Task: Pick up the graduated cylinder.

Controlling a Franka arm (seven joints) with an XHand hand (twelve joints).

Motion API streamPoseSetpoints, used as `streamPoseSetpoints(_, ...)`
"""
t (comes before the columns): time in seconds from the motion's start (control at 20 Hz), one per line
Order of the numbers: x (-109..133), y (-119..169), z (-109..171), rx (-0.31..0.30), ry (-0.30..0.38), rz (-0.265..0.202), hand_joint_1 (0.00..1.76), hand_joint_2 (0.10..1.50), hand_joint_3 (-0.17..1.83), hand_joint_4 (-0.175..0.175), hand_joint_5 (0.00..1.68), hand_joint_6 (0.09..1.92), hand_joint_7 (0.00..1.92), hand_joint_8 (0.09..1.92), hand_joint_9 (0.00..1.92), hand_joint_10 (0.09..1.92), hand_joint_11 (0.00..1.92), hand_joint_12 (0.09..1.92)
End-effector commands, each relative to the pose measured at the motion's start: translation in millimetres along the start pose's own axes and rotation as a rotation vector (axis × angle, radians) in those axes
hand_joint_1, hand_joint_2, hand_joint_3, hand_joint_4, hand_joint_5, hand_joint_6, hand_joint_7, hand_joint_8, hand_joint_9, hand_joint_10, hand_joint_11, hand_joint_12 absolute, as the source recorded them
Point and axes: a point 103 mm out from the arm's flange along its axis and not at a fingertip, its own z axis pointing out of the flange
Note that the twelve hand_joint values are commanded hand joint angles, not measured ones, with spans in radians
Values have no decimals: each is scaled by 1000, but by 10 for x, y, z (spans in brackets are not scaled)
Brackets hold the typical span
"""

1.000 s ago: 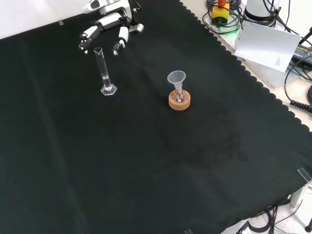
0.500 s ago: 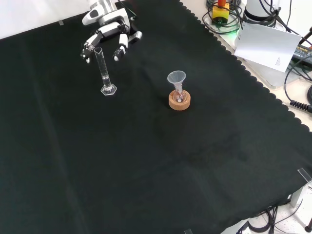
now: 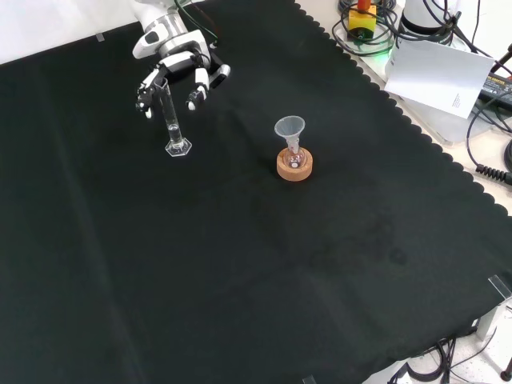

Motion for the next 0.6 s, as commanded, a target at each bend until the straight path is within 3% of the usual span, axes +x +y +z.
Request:
streamPoseSetpoints(0.05, 6, 38, 78, -9, 33, -13, 992, 662, 638, -18, 560, 87, 380, 603, 603, 547, 352, 1312)
streamPoseSetpoints(0.6, -62, 33, 201, -35, 115, 9, 1051, 667, 664, -17, 643, 122, 425, 595, 680, 525, 491, 1246)
